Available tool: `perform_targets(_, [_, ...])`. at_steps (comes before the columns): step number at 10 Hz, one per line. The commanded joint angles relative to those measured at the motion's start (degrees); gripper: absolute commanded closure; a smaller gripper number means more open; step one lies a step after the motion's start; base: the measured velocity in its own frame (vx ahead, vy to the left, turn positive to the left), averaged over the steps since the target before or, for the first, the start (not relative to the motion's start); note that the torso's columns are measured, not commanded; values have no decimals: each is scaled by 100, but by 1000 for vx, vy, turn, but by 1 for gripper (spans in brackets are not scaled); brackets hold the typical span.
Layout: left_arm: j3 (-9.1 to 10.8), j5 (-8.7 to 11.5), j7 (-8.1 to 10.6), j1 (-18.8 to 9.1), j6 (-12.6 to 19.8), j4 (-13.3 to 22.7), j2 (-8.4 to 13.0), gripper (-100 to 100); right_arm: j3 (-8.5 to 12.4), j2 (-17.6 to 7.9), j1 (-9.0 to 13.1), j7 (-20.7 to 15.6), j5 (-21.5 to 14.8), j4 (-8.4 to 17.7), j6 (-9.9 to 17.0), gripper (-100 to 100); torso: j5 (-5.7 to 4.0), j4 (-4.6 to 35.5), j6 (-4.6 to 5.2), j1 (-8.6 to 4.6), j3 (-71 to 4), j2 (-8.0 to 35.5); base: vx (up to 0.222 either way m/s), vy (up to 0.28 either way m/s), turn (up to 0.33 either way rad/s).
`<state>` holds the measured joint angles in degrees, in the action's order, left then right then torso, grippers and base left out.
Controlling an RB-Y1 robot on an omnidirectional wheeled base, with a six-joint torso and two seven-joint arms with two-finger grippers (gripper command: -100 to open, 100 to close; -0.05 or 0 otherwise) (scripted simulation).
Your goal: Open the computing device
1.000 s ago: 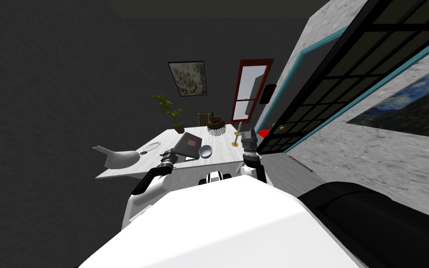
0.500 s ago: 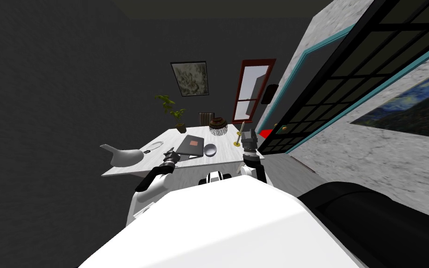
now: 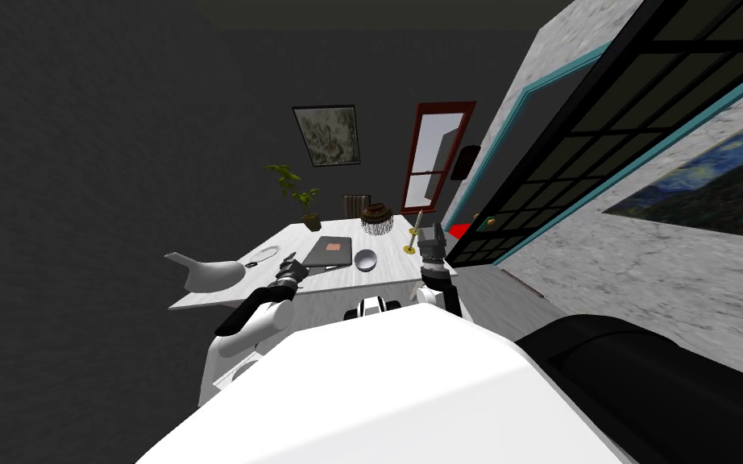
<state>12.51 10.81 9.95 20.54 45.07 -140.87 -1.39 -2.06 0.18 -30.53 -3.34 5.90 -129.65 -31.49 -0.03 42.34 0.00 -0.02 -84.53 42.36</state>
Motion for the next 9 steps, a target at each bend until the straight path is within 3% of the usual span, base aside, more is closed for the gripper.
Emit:
perform_targets(1, [117, 0, 116, -86, 395, -314, 64, -100, 0, 0, 0, 0, 0, 0, 0, 0, 0, 1, -1, 1, 0, 0, 9, -1, -17])
perform_targets(2, [154, -4, 155, -111, 531, -426, 83, -100, 0, 0, 0, 0, 0, 0, 0, 0, 1, -1, 0, 2, -1, -2, 8, -2, -18])
perform_targets(3, [135, 10, 129, -74, 453, -385, 76, -100, 0, 0, 0, 0, 0, 0, 0, 0, 0, -1, 0, 0, -2, -3, 0, 0, 0])
perform_targets(4, [143, 12, 141, -79, 490, -400, 80, 0, 0, 0, 0, 0, 0, 0, 0, 0, 2, -3, 0, 0, -2, -4, 0, 0, 0])
perform_targets(9, [140, 9, 136, -71, 501, -388, 79, 0, 0, 0, 0, 0, 0, 0, 0, 0, 5, -6, -4, 5, 0, -4, 0, 0, 0])
